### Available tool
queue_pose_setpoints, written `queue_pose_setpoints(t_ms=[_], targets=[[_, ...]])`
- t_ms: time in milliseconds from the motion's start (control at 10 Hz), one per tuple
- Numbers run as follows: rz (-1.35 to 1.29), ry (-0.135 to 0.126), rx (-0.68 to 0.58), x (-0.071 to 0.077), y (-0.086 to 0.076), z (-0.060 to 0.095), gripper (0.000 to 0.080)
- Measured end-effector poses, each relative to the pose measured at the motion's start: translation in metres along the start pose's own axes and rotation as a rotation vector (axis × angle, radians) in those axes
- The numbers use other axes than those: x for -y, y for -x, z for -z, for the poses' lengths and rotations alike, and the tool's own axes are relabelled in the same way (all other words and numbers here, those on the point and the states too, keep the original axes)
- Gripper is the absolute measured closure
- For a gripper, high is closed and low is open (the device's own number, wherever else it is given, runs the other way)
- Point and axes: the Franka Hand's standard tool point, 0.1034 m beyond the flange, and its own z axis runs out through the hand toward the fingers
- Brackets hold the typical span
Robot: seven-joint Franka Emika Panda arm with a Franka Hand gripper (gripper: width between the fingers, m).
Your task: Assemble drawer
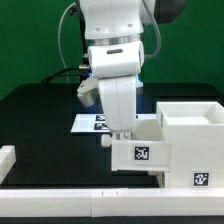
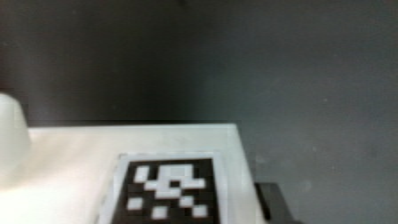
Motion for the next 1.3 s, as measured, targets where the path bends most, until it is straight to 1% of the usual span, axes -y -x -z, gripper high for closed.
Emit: queue_pose_setpoints(t_ms=[400, 500, 700, 900, 1100, 1200, 1300], targets=[[0.003, -0.003, -0.002, 0.001, -0.001, -0.002, 0.0761], [0.005, -0.003, -0.004, 0.001, -0.005, -0.002, 0.0761], [0.013, -0.004, -0.015, -0.001, -0.022, -0.005, 0.0761], [0.023, -0.005, -0.020, -0.001, -0.032, -0.006, 0.0761], [0.020, -0.006, -0.020, 0.000, -0.030, -0.006, 0.0761], [0.020, -0.006, -0.020, 0.000, -0.030, -0.006, 0.0742], [0.020, -0.009, -0.019, 0.000, -0.030, -0.005, 0.0742]])
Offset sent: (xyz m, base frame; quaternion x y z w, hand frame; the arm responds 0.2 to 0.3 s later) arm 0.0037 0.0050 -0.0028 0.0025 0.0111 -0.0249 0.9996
